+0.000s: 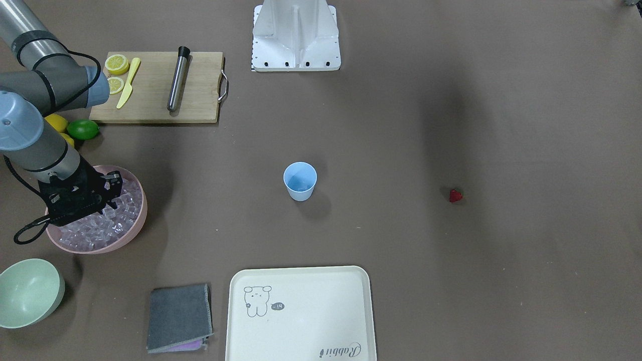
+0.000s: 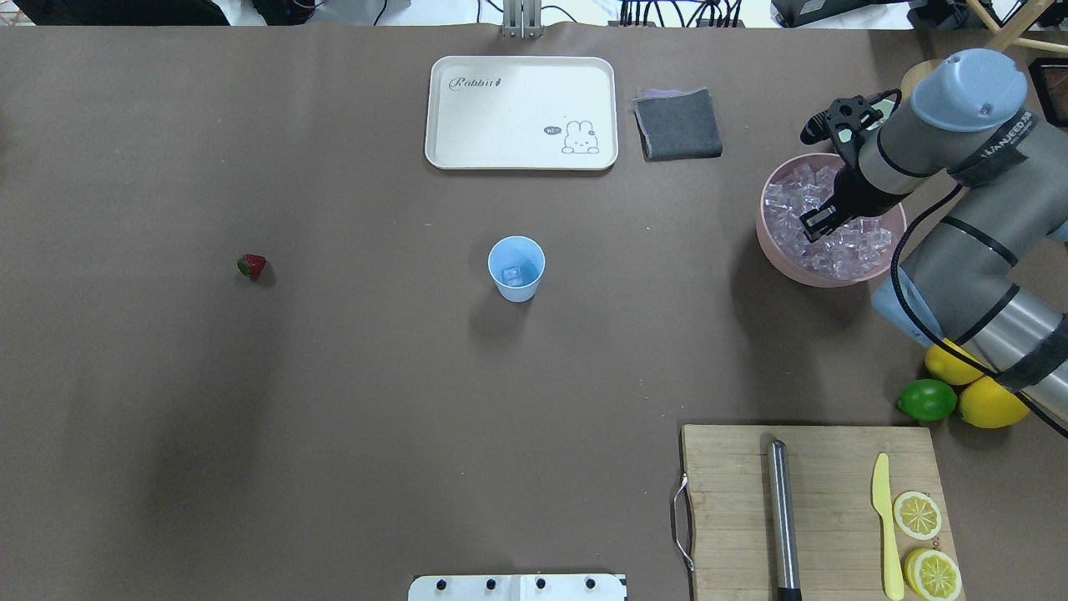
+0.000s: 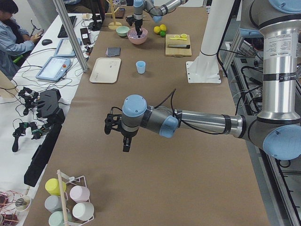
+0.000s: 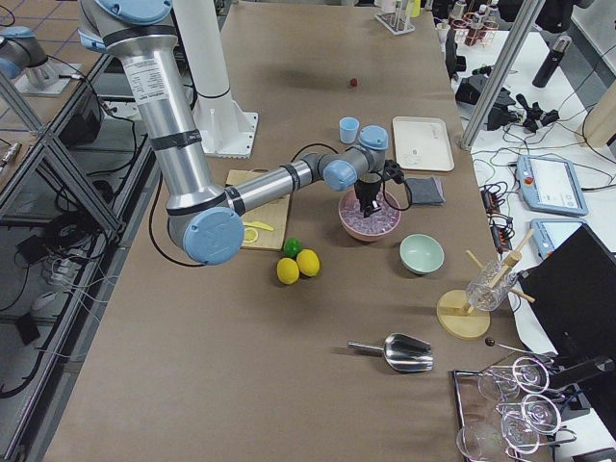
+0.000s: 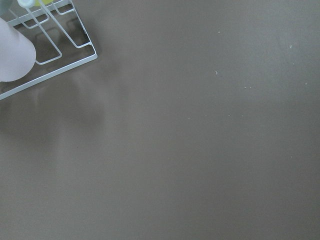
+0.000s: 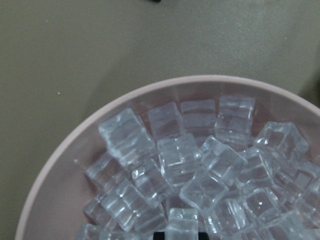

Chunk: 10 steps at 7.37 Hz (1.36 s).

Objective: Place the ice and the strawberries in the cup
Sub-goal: 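Lift the ice cube and carry it over the light-blue cup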

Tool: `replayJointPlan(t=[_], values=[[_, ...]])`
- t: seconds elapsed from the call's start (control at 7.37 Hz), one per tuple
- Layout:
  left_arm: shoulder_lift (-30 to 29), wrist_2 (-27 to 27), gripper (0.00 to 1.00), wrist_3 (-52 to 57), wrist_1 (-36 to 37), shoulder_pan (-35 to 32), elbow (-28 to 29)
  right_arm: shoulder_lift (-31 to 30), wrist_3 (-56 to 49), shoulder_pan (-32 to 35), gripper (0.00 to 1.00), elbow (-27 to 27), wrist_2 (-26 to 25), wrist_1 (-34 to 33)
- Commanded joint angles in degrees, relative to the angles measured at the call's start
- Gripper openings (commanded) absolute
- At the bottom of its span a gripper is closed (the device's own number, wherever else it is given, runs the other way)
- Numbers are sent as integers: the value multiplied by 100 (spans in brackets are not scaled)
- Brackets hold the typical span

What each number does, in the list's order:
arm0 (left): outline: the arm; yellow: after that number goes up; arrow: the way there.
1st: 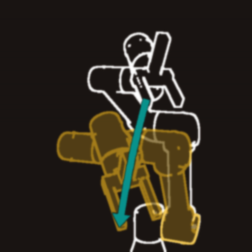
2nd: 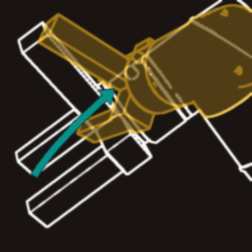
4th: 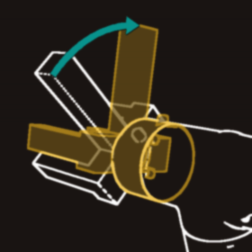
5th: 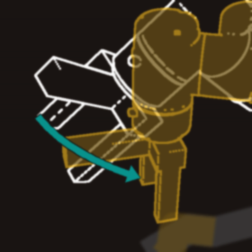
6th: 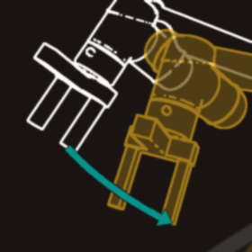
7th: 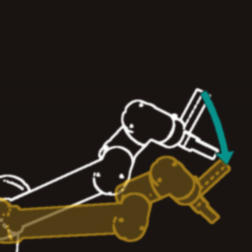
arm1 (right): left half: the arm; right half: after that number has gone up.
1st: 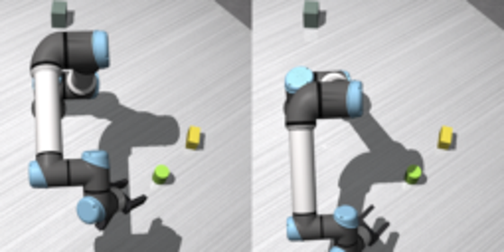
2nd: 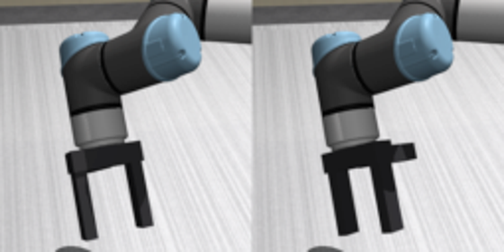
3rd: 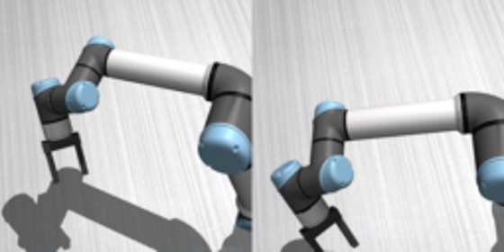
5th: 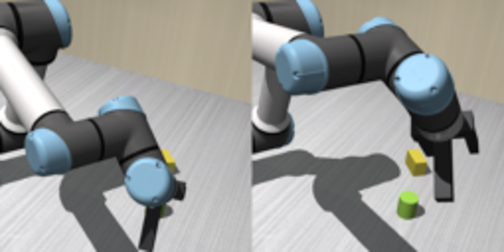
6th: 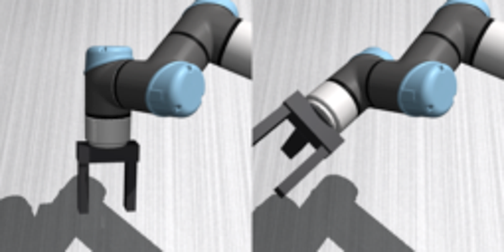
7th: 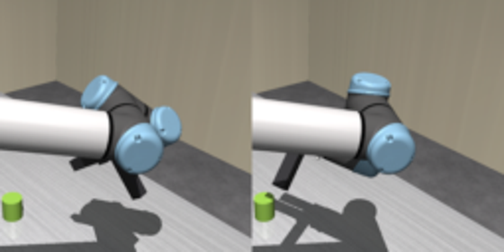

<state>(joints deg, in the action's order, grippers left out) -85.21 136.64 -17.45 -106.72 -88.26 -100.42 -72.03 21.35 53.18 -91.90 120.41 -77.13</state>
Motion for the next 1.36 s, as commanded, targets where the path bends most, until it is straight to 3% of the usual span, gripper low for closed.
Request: replayJointPlan(t=[0.0, 0.27, 0.54, 0.81, 1.22], values=[[-5, 12, 98, -31, -41, 1, -13, 74, 10, 52, 0, -143, 52, -12], [-5, 12, 98, -40, -42, 1, -4, 398, 10, 524, 0, -240, 515, -483], [-5, 21, 98, -40, -42, 1, -13, 1344, 79, 589, 0, -512, 545, -1940], [-5, 21, 98, -40, -42, 1, -4, 1997, 1252, 135, 0, -513, 475, -2087], [-13, 21, 98, -57, -42, 10, 13, 3069, 2915, -1086, 0, -111, -498, -2078]])
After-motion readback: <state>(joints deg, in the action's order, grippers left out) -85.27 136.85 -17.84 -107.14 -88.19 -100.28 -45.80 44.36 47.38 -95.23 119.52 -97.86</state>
